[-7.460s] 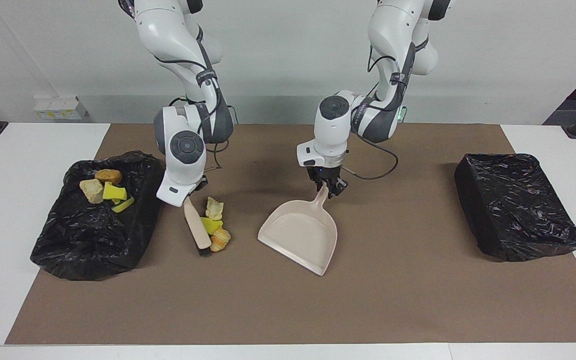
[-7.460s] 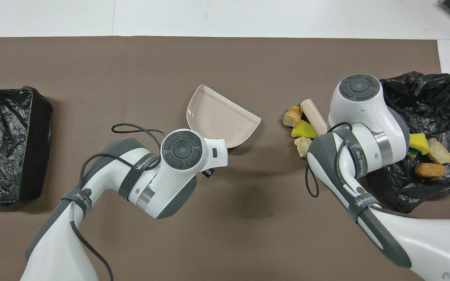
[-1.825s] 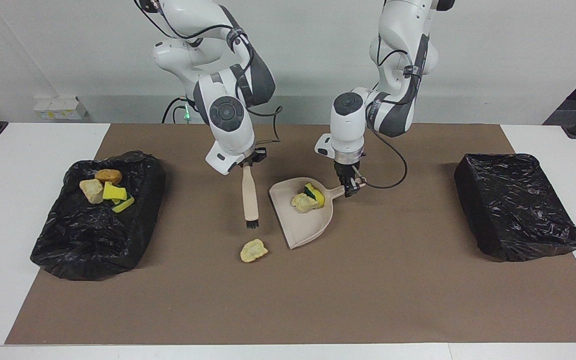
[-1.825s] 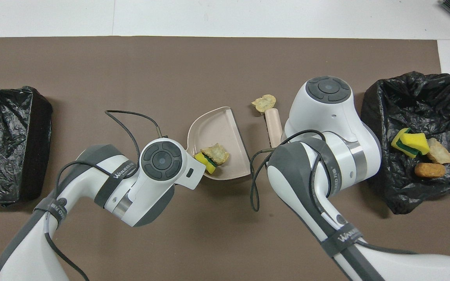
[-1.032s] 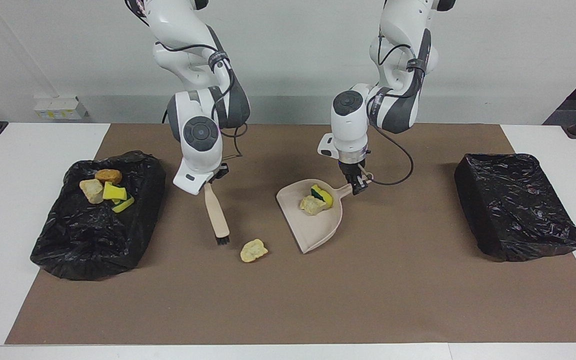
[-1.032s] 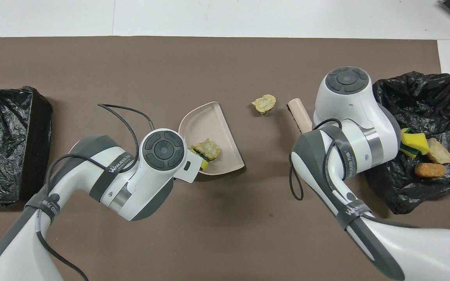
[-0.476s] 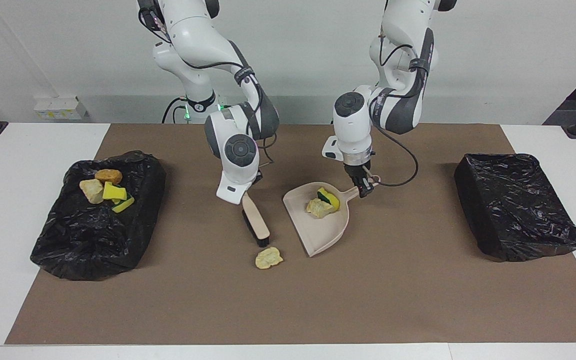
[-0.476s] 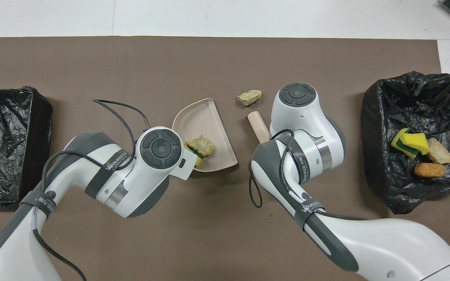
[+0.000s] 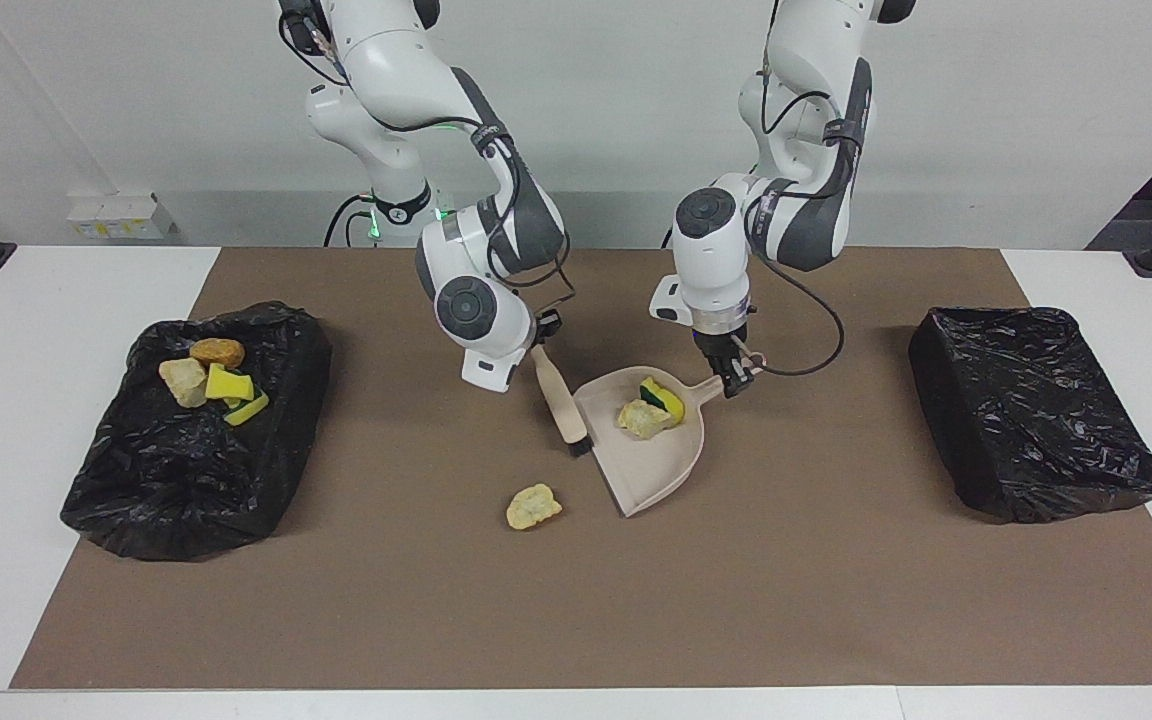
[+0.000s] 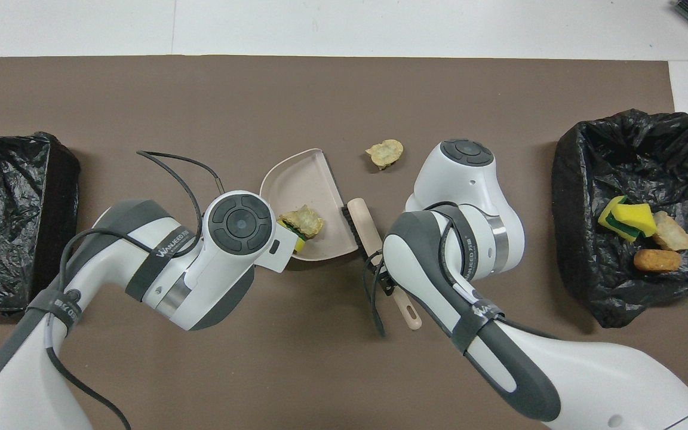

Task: Sweep and dump trash in bin
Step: 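Sweep the last bread piece into the dustpan with the right gripper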

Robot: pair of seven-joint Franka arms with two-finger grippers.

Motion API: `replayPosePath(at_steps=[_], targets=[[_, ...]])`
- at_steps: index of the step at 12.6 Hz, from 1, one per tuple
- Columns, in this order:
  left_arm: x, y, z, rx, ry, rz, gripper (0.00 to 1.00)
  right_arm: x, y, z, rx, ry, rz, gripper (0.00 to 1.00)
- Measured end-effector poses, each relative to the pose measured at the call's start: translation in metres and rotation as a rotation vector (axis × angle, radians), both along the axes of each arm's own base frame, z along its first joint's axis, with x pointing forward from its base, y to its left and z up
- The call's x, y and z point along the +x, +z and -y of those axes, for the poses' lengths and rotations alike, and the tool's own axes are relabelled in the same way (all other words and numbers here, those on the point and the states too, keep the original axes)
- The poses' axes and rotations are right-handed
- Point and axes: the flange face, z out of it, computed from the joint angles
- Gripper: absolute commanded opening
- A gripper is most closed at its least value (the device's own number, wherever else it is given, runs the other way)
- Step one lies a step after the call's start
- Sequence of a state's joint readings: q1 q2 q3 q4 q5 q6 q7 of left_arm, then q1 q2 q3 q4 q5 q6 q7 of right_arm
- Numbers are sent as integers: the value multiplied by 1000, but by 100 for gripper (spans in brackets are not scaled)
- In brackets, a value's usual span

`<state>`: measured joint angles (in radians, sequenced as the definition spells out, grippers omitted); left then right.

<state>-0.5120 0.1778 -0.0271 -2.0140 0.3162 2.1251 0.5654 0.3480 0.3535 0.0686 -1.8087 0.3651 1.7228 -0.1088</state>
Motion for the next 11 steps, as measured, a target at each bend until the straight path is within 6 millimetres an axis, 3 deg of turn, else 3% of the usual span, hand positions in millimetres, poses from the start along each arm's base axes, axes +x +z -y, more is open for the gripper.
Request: replayPosePath(at_steps=[3, 6, 9, 11], targets=[[1, -1, -2, 0, 3, 0, 0, 1, 35, 12, 10, -21, 26, 0], [2, -2, -3, -1, 5, 0, 0, 21, 77, 49, -160, 24, 182, 0], [2, -2, -3, -2, 5, 1, 0, 55, 70, 89, -302, 72, 251, 0], [3, -2, -4, -3, 7, 2, 0, 87, 48, 93, -399, 141, 293, 0]])
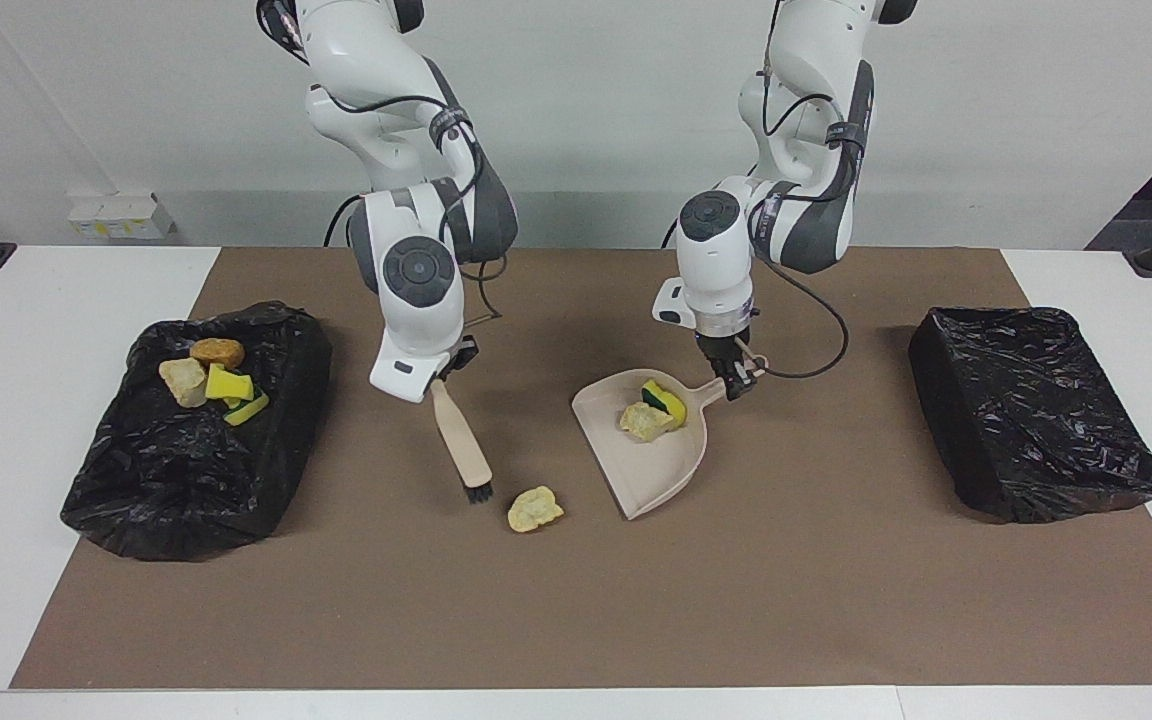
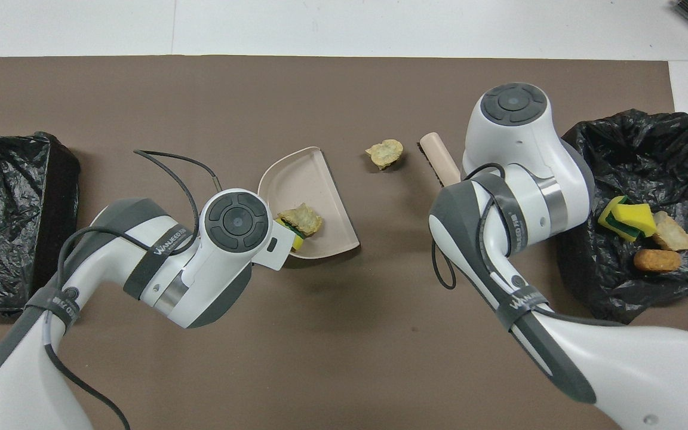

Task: Sweep and dump trash in bin
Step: 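Sweep the last bread piece into the dustpan with the right gripper, then carry the dustpan to the bin nearest the left gripper and tip it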

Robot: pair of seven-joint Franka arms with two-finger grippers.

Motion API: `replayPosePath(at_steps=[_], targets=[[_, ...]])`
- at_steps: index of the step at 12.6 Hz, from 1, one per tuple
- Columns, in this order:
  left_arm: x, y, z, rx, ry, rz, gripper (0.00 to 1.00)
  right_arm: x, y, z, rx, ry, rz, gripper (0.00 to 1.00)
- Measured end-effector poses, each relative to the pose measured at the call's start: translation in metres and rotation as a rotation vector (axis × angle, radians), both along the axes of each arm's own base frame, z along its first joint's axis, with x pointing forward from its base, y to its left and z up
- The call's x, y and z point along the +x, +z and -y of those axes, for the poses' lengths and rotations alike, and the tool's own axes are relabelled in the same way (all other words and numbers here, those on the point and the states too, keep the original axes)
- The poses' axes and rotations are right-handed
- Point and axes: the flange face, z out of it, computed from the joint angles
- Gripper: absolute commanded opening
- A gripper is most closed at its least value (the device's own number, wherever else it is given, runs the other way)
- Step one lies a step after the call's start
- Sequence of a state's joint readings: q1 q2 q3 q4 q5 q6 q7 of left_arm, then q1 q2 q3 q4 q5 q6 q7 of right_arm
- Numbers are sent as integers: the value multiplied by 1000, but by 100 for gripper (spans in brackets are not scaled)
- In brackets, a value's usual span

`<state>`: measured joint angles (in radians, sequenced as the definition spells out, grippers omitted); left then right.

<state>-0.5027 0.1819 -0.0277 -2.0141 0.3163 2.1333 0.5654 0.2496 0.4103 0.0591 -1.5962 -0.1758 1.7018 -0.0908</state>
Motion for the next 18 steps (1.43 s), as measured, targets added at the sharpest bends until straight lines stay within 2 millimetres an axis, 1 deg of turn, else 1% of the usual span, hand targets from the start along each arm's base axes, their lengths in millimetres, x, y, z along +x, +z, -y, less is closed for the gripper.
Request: replayPosePath(at_steps=[1, 2, 3, 4, 6, 7, 9, 11, 12, 13, 14, 16, 17, 18], targets=[[0, 0, 0, 0, 1, 0, 0, 10, -16, -9, -27, 32, 11, 0], [1, 0, -1, -1, 3, 1, 0, 13, -33, -24, -34, 62, 9, 0], [3, 0, -5, -2, 9, 2, 0, 11, -47, -41, -30, 82, -3, 0], [6, 0, -8, -4, 16, 4, 0, 6, -53, -59, -9, 94, -15, 0], [8, -1, -12, -6, 23, 6, 0, -10, -55, -98, 112, 64, -64, 0], [8, -1, -12, -6, 22, 6, 0, -19, -56, -113, 191, 27, -101, 0], [8, -1, -12, -6, 23, 6, 0, -30, -59, -130, 316, -42, -168, 0], [8, -1, -12, -6, 22, 6, 0, -43, -58, -145, 381, -113, -214, 0], [8, -1, -12, -7, 22, 7, 0, -47, -52, -151, 379, -153, -214, 0], [8, -2, -12, -11, 19, 11, 0, -50, -40, -154, 365, -201, -201, 0], [9, -3, -12, -16, 14, 15, 0, -52, -25, -153, 347, -253, -187, 0], [11, -3, -15, -19, -29, 15, 0, -57, 19, -142, 298, -376, -157, 0], [15, -3, -19, -18, -76, 8, 0, -67, 50, -134, 270, -443, -149, 0], [17, -2, -23, -16, -108, 2, 0, -76, 62, -132, 246, -486, -148, 0]])
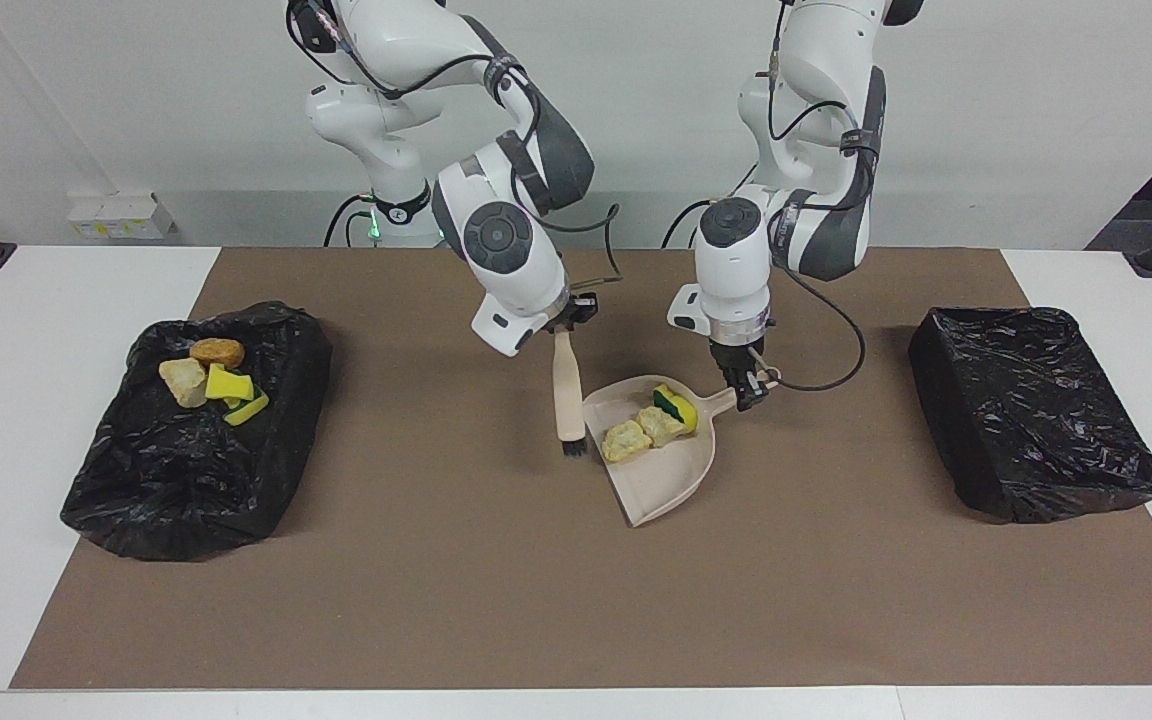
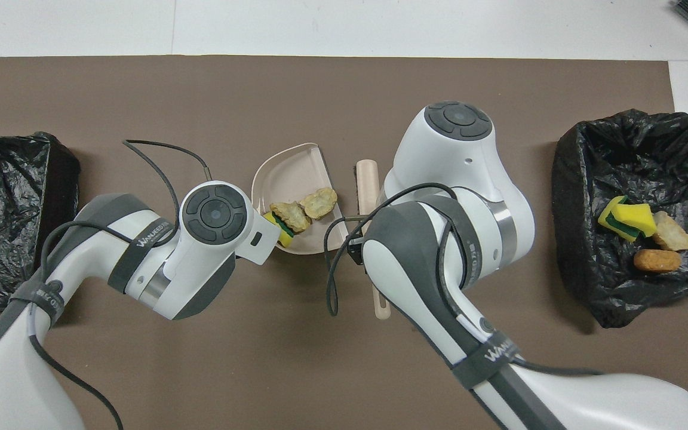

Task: Sweep and dump trash in bin
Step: 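Carry the dustpan to the bin nearest the left gripper and tip it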

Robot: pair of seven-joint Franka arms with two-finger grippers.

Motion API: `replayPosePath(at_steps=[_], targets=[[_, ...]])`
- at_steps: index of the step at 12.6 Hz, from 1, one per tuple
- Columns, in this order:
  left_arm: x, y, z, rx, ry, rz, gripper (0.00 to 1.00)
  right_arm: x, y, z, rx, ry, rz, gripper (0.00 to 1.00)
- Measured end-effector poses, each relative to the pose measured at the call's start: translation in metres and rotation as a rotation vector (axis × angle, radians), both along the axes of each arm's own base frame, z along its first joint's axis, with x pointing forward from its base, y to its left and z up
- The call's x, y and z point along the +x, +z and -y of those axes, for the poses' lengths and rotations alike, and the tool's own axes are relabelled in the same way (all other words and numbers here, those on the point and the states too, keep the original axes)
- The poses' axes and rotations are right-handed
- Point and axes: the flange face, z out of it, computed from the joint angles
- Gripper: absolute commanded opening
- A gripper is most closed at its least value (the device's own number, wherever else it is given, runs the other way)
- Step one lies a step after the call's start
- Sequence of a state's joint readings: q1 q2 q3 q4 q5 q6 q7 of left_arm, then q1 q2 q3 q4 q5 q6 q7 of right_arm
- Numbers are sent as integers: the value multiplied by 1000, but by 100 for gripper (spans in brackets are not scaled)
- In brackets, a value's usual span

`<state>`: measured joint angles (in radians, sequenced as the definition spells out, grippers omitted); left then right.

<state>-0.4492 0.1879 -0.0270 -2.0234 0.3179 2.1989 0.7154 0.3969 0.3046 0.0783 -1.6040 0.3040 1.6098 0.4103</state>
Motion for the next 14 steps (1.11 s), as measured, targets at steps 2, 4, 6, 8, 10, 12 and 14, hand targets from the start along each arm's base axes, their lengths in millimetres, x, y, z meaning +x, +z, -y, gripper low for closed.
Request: replayPosePath(at_steps=[2, 4, 6, 8, 10, 12, 14], targets=[[10, 1, -17, 8, -60, -15, 0, -39, 5, -10, -63, -33, -15, 0], [24, 7, -48, 15, -104, -25, 0, -93, -11, -37, -83, -11, 28, 0], [41, 22, -90, 21, -133, -23, 0, -147, -35, -56, -97, 50, 47, 0], [52, 49, -138, 28, -155, -1, 0, -186, -58, -67, -129, 102, 25, 0], [56, 80, -193, 34, -144, 29, 0, -200, -81, -63, -150, 111, 10, 0], [55, 102, -260, 13, -56, 54, 0, -203, -94, -58, -150, 98, 23, 2], [49, 113, -322, -6, 33, 67, 0, -202, -99, -58, -140, 77, 32, 5]])
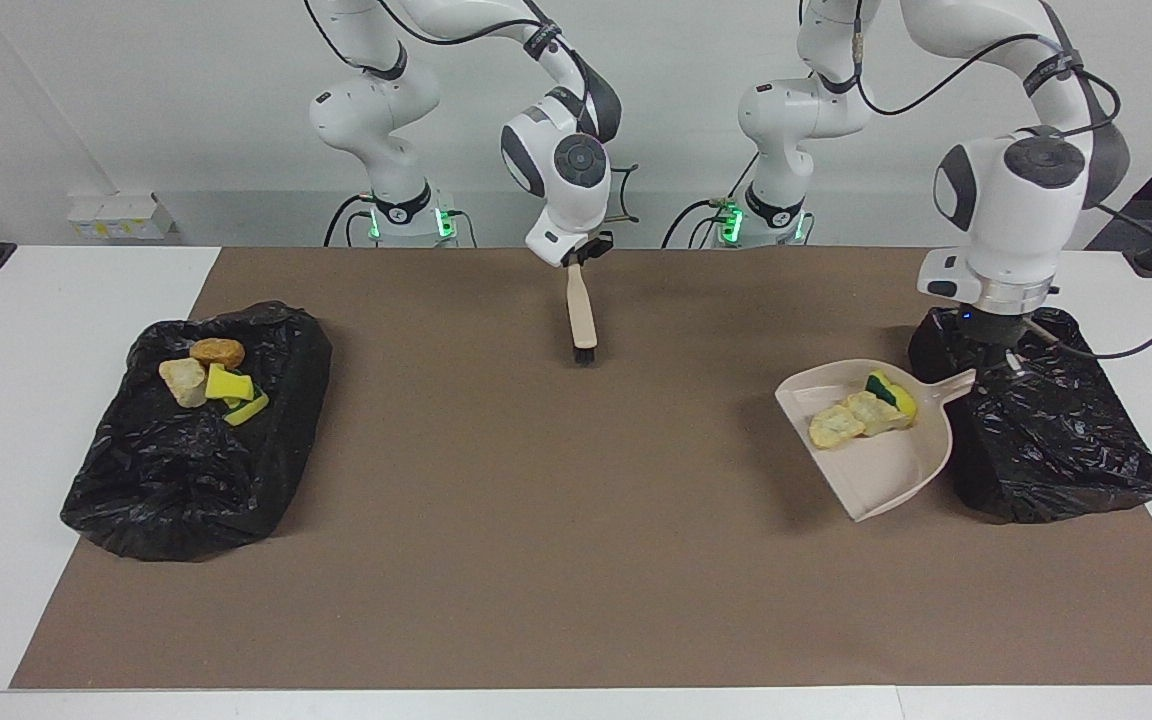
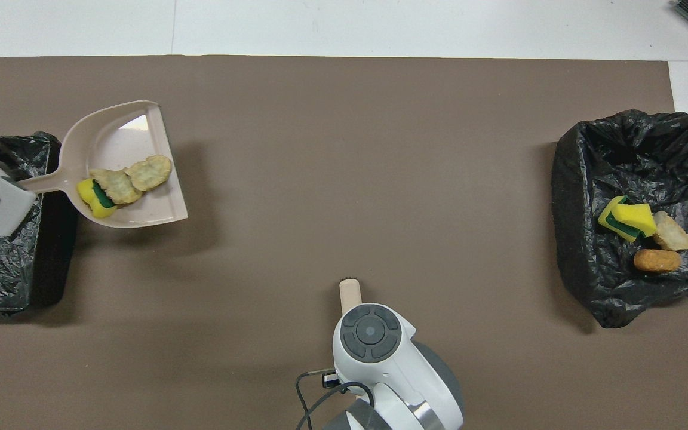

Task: Sweep and dump trash in bin
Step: 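Carry the dustpan to the bin nearest the left gripper and tip it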

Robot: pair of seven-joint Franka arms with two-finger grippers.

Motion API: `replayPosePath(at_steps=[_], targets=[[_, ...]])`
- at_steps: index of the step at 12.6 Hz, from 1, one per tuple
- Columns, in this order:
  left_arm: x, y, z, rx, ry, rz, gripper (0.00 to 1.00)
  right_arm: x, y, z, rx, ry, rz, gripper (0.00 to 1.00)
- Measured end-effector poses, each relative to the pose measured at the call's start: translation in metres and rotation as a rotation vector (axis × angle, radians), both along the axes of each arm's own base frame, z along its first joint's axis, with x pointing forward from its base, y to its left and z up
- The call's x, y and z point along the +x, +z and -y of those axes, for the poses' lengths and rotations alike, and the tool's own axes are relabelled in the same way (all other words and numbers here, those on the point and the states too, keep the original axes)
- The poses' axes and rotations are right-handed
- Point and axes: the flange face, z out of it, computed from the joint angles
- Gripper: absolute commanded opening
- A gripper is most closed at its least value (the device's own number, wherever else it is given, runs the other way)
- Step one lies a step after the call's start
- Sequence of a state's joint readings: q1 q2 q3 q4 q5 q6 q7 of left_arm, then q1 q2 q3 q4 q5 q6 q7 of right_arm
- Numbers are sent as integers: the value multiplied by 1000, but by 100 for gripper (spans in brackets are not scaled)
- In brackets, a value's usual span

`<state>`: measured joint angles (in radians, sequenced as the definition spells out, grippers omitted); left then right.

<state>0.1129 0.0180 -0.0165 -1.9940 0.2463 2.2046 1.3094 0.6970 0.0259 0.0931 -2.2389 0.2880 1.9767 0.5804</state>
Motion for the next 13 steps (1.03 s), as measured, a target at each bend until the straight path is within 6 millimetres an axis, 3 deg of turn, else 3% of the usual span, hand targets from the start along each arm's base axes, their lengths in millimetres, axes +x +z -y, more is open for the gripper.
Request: replayPosePath(at_steps=[3, 5, 6, 7, 8, 10, 13], targets=[[-15, 10, -90, -45, 136, 19, 0, 5, -5, -3, 23, -18, 28, 16], [-28, 30, -157, -39, 147, 48, 0, 6, -8, -3, 21, -19, 26, 27], [-33, 44, -189, -19, 136, 65, 0, 6, -11, -3, 18, -19, 23, 48], [-37, 57, -218, 5, 133, 80, 0, 6, -13, -3, 15, -19, 20, 78], [-39, 65, -240, 36, 128, 82, 0, 6, -14, -4, 15, -18, 20, 100], [-40, 70, -264, 151, 100, 42, 0, 7, -12, -6, 20, -16, 25, 100], [-32, 65, -261, 299, 20, -38, 0, 20, 1, -15, 46, -21, 52, 100]])
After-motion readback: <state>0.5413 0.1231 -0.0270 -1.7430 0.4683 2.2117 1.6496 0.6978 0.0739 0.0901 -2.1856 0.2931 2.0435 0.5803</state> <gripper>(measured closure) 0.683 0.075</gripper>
